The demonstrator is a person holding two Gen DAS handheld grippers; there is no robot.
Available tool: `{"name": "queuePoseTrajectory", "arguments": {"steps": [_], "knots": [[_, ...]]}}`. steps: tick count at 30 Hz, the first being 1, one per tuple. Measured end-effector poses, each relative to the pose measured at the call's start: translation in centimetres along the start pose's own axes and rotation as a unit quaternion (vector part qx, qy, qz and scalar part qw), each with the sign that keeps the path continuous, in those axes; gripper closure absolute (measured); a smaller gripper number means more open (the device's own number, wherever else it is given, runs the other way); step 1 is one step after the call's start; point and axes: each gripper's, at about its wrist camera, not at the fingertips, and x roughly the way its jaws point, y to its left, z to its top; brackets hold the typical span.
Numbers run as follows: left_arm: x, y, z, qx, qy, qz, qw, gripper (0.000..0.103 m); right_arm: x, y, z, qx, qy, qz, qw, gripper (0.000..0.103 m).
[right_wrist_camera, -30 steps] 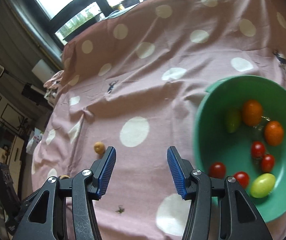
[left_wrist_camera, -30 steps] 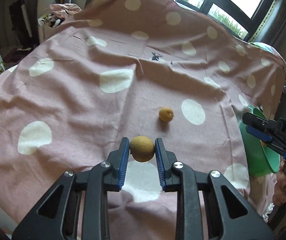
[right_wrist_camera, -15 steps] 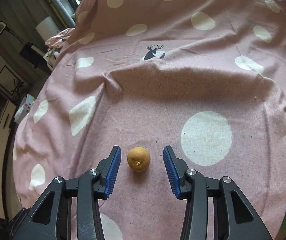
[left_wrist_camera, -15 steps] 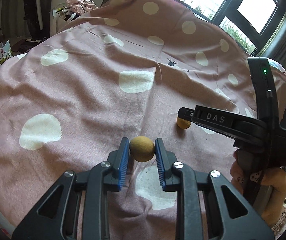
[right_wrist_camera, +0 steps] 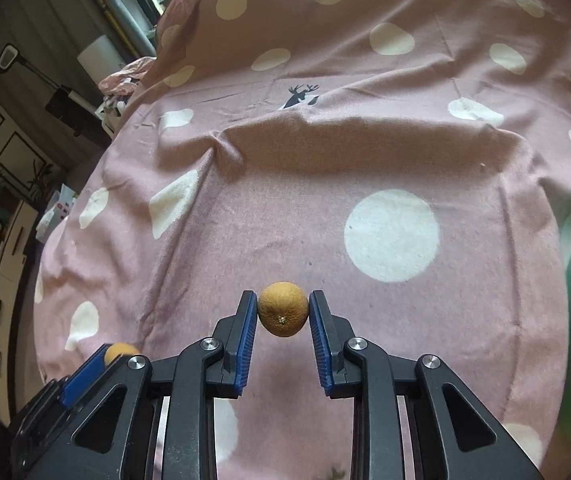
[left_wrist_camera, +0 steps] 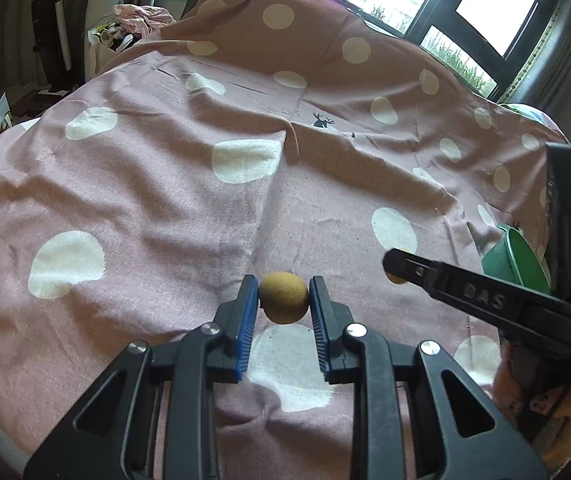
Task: Organize fruits
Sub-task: 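Carry both small yellow fruits over the green bowl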
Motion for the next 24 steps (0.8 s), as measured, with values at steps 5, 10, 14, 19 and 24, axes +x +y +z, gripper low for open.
{"name": "queuePoseTrajectory", "arguments": {"steps": [5,10,14,19,24], "knots": [[-0.7,-3.0,-0.1,0.039,-0.005,-0.015,0.9991,0.077,-5.0,-2.9,-2.7,0.022,-0.034,-0.008,0.999,0.076],[-1.8,-8.7,0.3,0.093,-0.024,-0.045,0.9943,0.077,-9.4,-7.2,-2.3,0.079,-0.082,-0.040,0.993,0.076],[-1.9,-13.8,0.8,0.125,-0.034,-0.078,0.9885,0.077,-13.6,-10.2,-2.5,0.104,-0.135,-0.061,0.984,0.076],[-0.5,-20.1,0.6,0.164,-0.024,-0.122,0.9786,0.077,-15.9,-14.3,-3.2,0.145,-0.155,-0.075,0.974,0.076],[2.1,-24.3,-0.1,0.186,0.010,-0.139,0.9727,0.077,-16.4,-17.9,-4.0,0.186,-0.151,-0.095,0.966,0.076]]}}
